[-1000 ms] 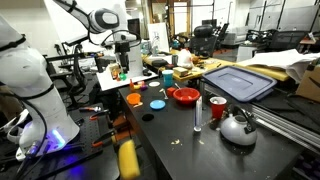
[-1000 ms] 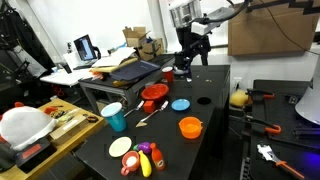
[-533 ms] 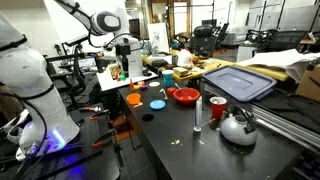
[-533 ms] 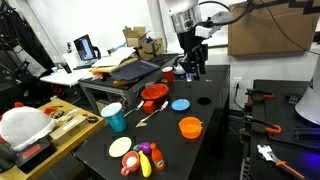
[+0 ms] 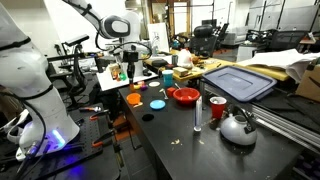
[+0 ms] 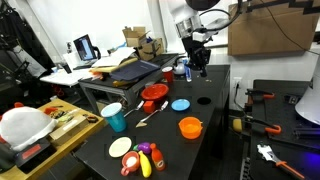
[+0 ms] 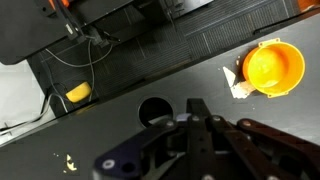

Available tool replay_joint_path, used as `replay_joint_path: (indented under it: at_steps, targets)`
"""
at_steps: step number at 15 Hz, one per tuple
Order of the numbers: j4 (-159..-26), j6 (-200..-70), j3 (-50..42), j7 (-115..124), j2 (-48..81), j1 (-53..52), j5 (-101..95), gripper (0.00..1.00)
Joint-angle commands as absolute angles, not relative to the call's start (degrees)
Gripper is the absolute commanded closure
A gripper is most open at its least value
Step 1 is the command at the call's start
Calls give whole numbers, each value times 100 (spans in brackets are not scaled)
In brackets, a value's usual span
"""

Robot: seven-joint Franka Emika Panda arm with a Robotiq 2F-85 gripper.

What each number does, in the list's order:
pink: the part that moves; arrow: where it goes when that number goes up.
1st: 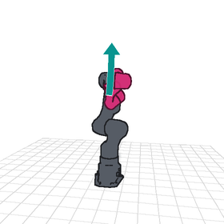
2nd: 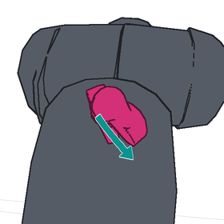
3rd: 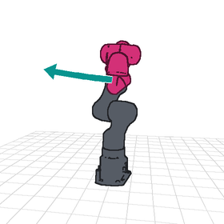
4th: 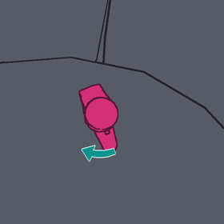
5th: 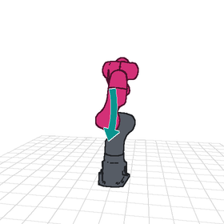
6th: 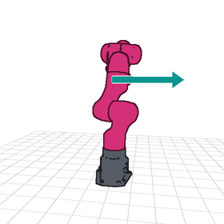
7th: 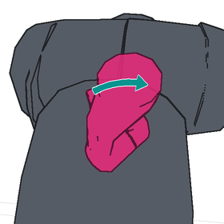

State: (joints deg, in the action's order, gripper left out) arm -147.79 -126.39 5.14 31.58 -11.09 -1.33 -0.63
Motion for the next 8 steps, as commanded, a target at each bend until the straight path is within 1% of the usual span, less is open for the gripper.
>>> replay_joint_path:
  at_steps: [1, 8]
  targets:
    - [-14536, -12559, 288, 2971, -716, 42, 241, 100]
    - [-14187, -12595, -65, 2647, -166, 212, 505, 100]
